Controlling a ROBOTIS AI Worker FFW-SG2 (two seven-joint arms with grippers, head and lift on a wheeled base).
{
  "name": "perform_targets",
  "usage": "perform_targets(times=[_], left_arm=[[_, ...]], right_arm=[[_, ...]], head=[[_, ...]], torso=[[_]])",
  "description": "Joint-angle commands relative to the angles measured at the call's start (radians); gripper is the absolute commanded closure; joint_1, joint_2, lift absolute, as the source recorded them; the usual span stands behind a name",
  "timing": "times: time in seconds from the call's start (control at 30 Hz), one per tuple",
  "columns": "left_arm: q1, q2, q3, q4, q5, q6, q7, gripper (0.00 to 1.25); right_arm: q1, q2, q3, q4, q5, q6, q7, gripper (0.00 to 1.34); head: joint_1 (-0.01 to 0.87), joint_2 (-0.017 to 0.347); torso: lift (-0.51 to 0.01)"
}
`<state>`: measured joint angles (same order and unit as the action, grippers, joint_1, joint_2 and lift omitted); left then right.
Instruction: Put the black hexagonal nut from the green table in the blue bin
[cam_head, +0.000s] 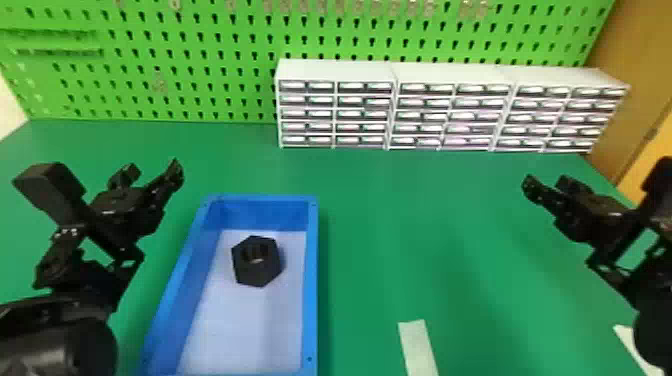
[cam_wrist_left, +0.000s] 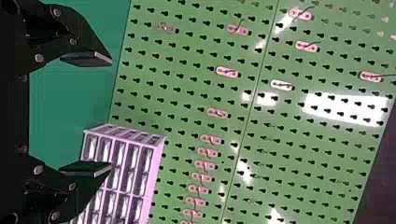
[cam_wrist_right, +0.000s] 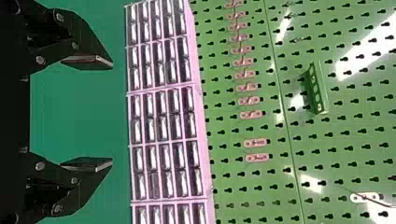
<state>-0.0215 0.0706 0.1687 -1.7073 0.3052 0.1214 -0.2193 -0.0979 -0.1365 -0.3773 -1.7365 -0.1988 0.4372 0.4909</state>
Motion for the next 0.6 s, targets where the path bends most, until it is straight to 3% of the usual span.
perform_targets(times=[0.0,0.57], left_arm=[[0.0,0.0,0.0,0.0,0.0,0.0,0.0,0.46],[0.0,0.0,0.0,0.0,0.0,0.001,0.0,0.46]], right_arm=[[0.0,-0.002,0.0,0.0,0.001,0.0,0.0,0.52],[0.0,-0.006,0.003,0.0,0.002,0.005,0.0,0.52]], head=[[0.691,0.009],[0.691,0.009]], torso=[[-0.097],[-0.097]])
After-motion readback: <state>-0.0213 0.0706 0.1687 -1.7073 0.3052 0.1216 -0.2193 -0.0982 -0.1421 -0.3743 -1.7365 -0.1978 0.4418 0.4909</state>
